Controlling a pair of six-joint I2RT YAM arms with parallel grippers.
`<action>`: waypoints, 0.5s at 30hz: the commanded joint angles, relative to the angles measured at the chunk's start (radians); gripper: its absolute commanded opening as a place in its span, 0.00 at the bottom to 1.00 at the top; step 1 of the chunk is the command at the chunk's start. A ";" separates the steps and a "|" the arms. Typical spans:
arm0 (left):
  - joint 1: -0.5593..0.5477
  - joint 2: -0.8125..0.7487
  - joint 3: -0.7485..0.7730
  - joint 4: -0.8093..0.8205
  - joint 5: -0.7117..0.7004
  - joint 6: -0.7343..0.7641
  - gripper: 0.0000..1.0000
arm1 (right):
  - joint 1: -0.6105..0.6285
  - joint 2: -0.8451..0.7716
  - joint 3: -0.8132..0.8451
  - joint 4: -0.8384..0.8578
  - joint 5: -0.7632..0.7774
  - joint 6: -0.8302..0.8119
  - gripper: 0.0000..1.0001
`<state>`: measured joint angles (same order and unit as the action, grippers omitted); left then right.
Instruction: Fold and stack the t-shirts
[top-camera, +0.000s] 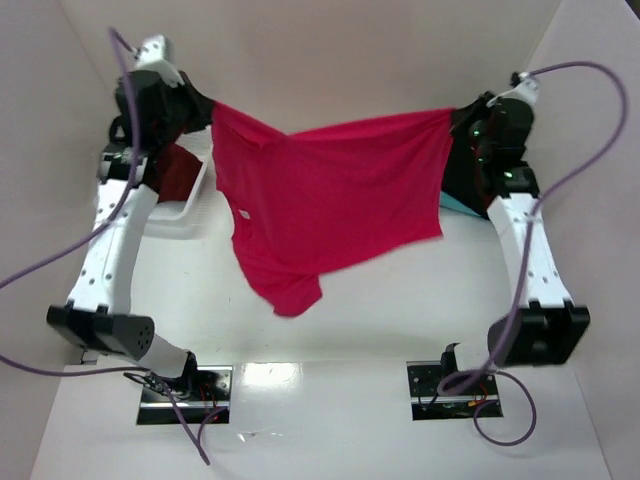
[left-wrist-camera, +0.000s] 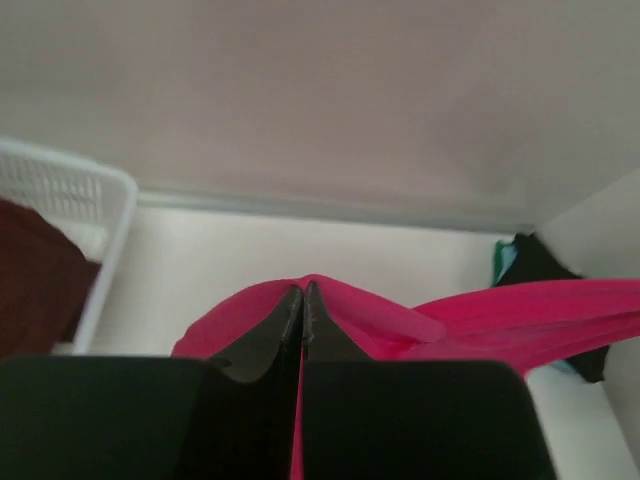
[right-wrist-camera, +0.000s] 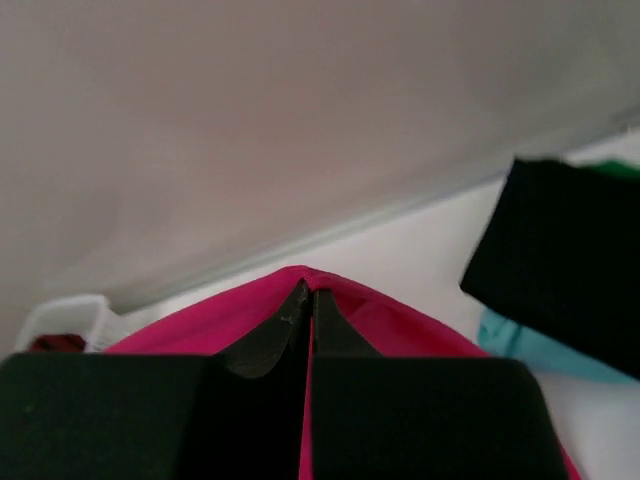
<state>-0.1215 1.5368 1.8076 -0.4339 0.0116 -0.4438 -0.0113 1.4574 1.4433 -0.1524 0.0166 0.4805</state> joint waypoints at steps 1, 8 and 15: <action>-0.001 -0.170 0.163 -0.048 -0.071 0.051 0.00 | -0.022 -0.202 0.132 -0.050 -0.036 -0.031 0.00; -0.001 -0.514 0.199 -0.111 -0.108 0.040 0.00 | -0.022 -0.598 0.031 -0.119 -0.110 0.001 0.00; -0.001 -0.834 0.202 -0.143 -0.140 0.007 0.00 | -0.022 -0.920 0.049 -0.297 -0.104 -0.019 0.00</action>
<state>-0.1223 0.7979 2.0369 -0.5545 -0.0738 -0.4240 -0.0261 0.6209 1.4986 -0.3115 -0.0956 0.4797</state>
